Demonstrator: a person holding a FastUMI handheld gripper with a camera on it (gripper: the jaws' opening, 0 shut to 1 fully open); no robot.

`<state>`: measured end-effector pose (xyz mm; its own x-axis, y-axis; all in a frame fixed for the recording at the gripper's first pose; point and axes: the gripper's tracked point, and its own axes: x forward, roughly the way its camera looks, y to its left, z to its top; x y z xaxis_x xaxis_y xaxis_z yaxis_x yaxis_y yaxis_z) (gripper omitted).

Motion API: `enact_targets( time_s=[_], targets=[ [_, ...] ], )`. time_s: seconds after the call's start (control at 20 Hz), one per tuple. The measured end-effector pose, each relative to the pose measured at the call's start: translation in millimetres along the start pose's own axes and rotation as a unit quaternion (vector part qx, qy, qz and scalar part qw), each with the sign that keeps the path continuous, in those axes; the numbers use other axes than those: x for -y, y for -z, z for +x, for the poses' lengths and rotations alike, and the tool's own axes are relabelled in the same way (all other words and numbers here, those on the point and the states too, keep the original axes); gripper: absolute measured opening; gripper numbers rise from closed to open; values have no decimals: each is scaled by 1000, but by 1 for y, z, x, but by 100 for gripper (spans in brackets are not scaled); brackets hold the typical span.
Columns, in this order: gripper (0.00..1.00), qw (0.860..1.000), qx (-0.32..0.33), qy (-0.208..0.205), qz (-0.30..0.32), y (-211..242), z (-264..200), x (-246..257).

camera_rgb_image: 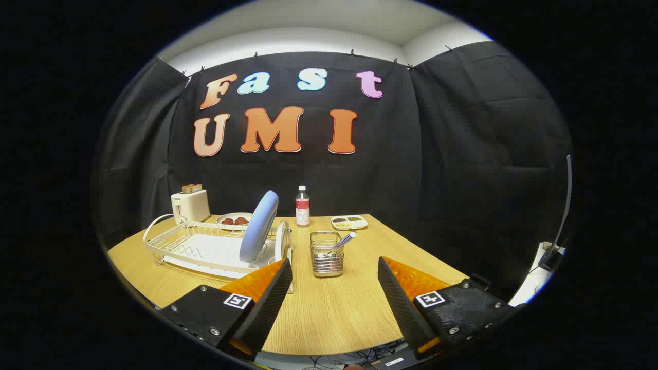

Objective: Take the plate from the dish rack, then take the spoon from the basket and place it into the plate.

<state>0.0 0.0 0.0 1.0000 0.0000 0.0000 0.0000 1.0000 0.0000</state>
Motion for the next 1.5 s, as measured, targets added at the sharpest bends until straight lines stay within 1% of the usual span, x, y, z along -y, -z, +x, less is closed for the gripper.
enact_targets(
  time_s=[0.25,0.4,0.65,0.95,1.15,1.5],
  targets=[
    [100,1000,-3,-7,5,3,5,-7],
    [100,1000,-4,-5,-2,4,7,-3],
    [100,1000,-6,-5,15,4,5,1],
    [100,1000,-10,-6,15,8,5,2],
    [100,1000,-6,-10,7,3,6,-2],
    [100,1000,10,-28,-4,-25,10,-29]
  ],
)
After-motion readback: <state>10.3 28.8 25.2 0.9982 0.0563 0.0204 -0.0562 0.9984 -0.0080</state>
